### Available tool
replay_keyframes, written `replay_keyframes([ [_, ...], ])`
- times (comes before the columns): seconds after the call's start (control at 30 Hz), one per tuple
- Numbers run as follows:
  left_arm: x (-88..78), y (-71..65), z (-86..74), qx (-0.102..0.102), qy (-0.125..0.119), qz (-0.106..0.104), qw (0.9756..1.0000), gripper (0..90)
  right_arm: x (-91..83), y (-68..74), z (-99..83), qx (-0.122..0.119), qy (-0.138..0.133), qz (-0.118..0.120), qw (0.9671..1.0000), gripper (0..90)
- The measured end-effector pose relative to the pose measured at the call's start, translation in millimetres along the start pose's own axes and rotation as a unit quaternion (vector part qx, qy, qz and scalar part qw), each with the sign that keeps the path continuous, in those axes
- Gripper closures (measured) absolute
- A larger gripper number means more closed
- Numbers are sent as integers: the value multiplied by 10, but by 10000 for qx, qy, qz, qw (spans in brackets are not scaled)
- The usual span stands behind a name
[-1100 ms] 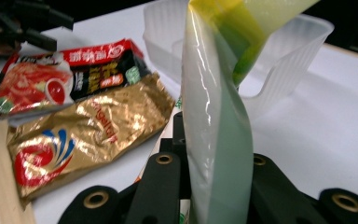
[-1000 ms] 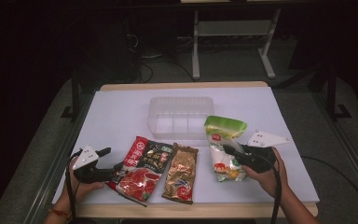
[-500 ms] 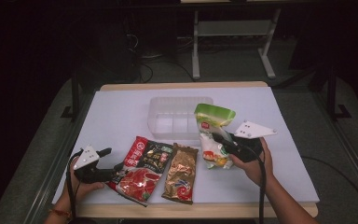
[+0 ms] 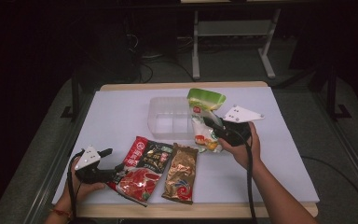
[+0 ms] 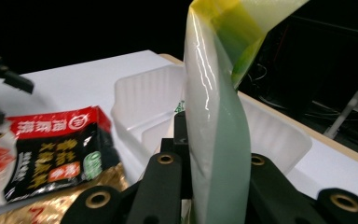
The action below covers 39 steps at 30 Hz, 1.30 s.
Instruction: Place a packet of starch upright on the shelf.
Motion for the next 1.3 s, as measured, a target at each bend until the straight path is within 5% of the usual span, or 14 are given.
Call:
replay_keyframes([
  [0.9, -2, -8, 31, -4, -123, -136, 9998, 234, 722, -395, 355, 184, -248, -878, 9957, 835],
  [1.07, 6, -20, 39, -16, -145, -188, 9997, 233, 857, -471, 370, 4, -237, -1283, 9915, 837],
  [1.3, 4, -16, 39, -47, -170, -218, 9996, 234, 988, -528, 326, 40, -260, -1514, 9881, 839],
])
Point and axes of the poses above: each handheld gripper's, and its own axes: x roughly forward along the jaws, z roughly out of its top, y roughly to its left, the point moved 8 cm from there along x, roughly forward along the jaws, and after that the axes turned 11 degrees about x, right-handed, at the moved point
